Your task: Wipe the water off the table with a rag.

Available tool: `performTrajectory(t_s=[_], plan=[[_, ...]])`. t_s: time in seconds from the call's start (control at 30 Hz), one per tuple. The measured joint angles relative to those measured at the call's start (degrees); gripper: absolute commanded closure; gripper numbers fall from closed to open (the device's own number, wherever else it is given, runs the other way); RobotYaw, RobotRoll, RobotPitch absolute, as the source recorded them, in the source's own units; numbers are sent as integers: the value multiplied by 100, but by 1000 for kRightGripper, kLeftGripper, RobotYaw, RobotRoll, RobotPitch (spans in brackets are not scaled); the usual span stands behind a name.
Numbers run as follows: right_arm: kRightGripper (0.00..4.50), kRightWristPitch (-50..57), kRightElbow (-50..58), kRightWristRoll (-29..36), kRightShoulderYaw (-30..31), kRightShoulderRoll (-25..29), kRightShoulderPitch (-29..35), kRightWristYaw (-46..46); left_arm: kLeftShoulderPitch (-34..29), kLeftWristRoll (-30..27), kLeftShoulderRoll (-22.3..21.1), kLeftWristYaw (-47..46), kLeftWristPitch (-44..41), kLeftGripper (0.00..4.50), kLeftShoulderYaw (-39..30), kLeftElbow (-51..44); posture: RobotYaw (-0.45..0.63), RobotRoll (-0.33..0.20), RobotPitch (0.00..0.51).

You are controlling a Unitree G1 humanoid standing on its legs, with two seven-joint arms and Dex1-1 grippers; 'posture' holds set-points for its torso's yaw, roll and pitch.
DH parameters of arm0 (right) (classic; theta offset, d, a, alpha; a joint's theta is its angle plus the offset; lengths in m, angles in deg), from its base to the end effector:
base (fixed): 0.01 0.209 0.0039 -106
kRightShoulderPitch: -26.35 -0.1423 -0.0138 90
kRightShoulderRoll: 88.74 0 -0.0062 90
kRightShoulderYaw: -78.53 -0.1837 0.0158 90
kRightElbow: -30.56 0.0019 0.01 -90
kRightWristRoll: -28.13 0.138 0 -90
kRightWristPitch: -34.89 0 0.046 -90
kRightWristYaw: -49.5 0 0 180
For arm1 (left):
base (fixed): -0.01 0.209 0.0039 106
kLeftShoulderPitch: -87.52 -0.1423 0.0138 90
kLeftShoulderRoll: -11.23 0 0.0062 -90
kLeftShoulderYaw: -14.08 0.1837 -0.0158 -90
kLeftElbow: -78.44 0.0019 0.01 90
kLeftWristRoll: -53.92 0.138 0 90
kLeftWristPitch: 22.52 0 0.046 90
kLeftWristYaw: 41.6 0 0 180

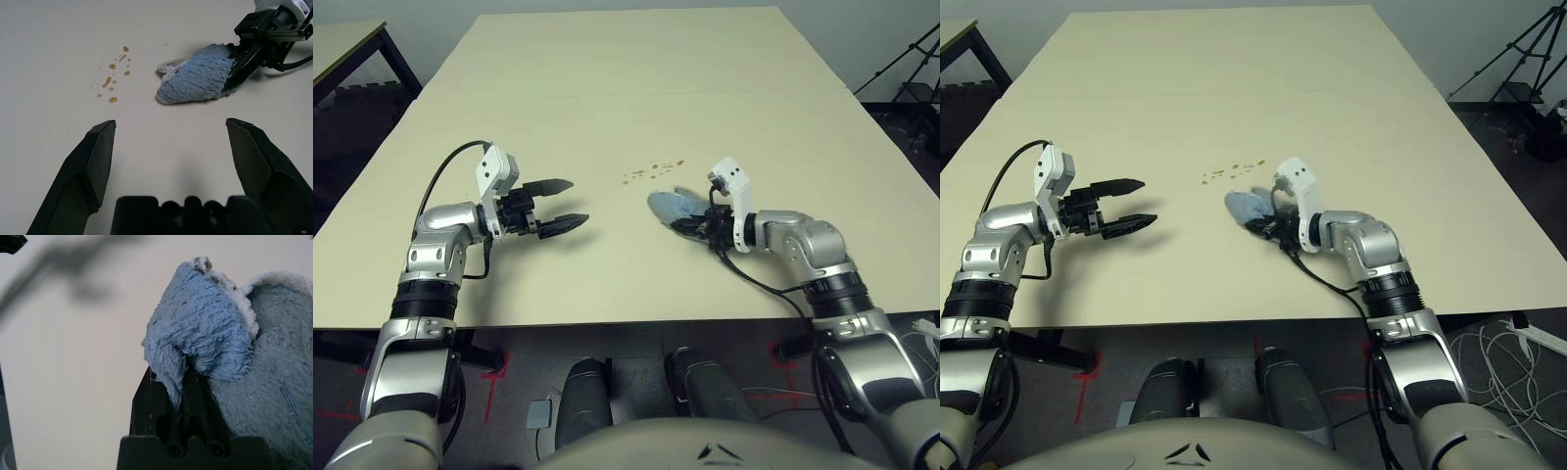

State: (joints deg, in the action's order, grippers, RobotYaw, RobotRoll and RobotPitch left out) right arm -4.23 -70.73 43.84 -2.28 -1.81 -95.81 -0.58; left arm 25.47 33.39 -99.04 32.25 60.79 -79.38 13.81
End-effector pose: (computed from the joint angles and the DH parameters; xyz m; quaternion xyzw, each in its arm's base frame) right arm 0.2904 -0.1346 0.1010 0.0628 0.2830 0.5065 0.8121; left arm 0.2836 0.2862 0.1312 0.0802 0.0586 -0.5170 0.8502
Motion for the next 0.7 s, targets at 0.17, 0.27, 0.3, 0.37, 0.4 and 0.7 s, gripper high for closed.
performTrajectory(t_s=[0.17,0.27,0.3,0.37,0.4,0.7], plan=[[4500,9,24,68,78,12,-1,-24,-38,0,1,-35,-5,0,1,-4,-144,0,100],[4500,-170,-110,75,82,154,-45,-34,-37,0,9,-45,-5,0,3,-8,-148,0,102],[4500,-280,-223,79,93,225,-102,-62,-37,0,17,-48,-5,0,6,-8,-148,0,102],[4500,-517,-466,79,105,414,-207,-110,-35,1,27,-48,-5,0,10,-7,-154,0,103],[4500,-646,-619,75,103,567,-289,-120,-34,1,30,-48,-5,0,10,-7,-154,0,103],[4500,-1582,-2058,-205,-317,2002,-733,-100,-31,2,32,-45,3,0,10,4,-165,0,103]])
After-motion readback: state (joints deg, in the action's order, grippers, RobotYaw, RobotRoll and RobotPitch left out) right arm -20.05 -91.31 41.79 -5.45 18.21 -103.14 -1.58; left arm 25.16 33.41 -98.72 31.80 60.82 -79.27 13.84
